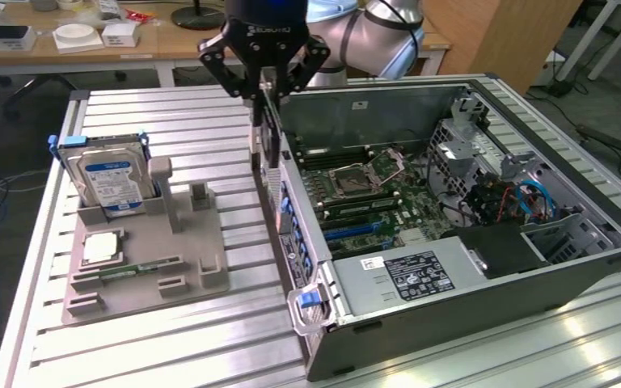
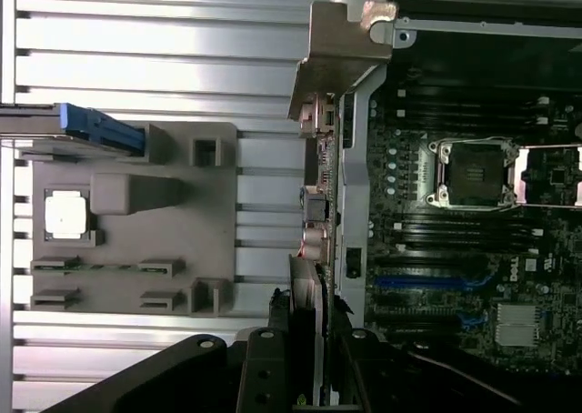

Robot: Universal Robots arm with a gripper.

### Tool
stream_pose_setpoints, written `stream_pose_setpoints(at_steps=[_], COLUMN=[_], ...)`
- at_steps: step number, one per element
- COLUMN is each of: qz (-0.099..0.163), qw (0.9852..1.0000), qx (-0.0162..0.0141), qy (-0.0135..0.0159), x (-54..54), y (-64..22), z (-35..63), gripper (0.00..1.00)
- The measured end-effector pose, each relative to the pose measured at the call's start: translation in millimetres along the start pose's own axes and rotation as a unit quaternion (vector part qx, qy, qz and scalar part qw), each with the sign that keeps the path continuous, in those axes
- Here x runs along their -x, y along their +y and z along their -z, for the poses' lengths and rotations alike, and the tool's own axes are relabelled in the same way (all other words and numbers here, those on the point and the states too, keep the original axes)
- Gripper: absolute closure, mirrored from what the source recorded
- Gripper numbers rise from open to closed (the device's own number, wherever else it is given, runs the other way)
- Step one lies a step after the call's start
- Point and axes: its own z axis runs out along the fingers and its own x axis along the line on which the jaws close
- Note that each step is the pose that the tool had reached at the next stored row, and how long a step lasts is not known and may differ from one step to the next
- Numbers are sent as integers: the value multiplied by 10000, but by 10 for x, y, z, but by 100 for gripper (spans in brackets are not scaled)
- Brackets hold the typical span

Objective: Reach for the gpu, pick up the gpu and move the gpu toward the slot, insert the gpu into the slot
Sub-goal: 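Pick up the gpu and move the gpu toward the slot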

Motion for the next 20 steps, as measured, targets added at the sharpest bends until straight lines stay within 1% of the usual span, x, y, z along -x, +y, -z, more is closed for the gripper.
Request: stream_pose_setpoints(at_steps=[12,20], qz=[0,-1], qw=[10000,10000], qx=[0,0], qy=[0,0], x=[365,648], y=[-7,-12], z=[-5,-8], gripper=[73,73])
